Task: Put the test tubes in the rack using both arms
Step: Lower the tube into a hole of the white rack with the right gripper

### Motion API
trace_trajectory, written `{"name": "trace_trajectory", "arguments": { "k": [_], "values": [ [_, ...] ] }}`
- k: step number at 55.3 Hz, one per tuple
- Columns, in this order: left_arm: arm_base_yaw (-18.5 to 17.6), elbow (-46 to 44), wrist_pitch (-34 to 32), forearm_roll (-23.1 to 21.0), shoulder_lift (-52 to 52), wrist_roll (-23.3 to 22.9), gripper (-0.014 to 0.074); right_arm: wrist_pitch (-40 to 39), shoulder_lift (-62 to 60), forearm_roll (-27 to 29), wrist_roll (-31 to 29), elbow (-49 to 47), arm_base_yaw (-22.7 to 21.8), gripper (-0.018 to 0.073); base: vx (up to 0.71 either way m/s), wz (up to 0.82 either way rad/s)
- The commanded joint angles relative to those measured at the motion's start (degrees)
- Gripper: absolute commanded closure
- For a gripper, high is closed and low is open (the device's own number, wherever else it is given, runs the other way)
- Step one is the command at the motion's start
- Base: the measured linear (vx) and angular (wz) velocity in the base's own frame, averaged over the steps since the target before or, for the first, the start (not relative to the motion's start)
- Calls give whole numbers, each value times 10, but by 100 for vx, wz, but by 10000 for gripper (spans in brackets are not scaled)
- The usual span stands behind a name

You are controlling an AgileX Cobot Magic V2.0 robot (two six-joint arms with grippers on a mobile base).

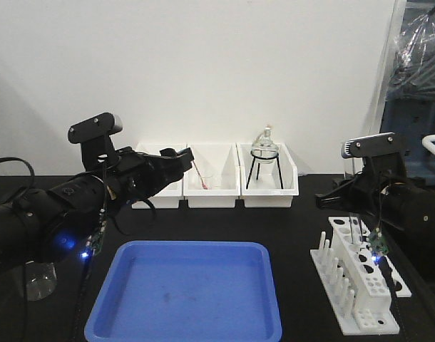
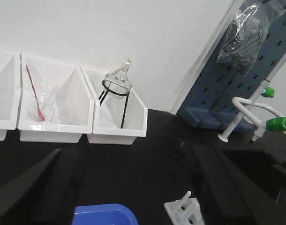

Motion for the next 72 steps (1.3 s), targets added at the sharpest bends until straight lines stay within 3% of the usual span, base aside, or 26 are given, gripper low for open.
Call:
{"name": "trace_trajectory", "arguments": {
  "k": [1,15,17,21,27,38,44,51,72],
  "values": [
    [-2,-19,-43,-5,-33,-1,21,-37,-31,-11,34,-18,-1,571,0,0],
    [-2,-19,-43,-5,-33,-1,21,-13,-31,-35,49,-27,-10,571,0,0],
    [-2,-19,-43,-5,-33,-1,21,-16,-31,-70,73,-27,-16,571,0,0],
    [-2,-19,-43,-5,-33,-1,21,-23,-31,-153,177,-27,-30,571,0,0],
    [-2,-19,-43,-5,-33,-1,21,-52,-28,-225,307,-27,-56,571,0,0],
    [-2,-19,-42,-5,-33,-1,21,-119,-20,-262,327,-27,-68,571,0,0],
    [-2,-19,-42,-5,-33,-1,21,-127,5,-307,379,-24,-70,571,0,0],
    [-2,-19,-41,-5,-33,-1,21,-190,31,-380,435,-24,-70,571,0,0],
    [-2,-19,-38,-5,-33,-1,21,-266,64,-375,443,-24,-70,571,0,0]
  ]
}}
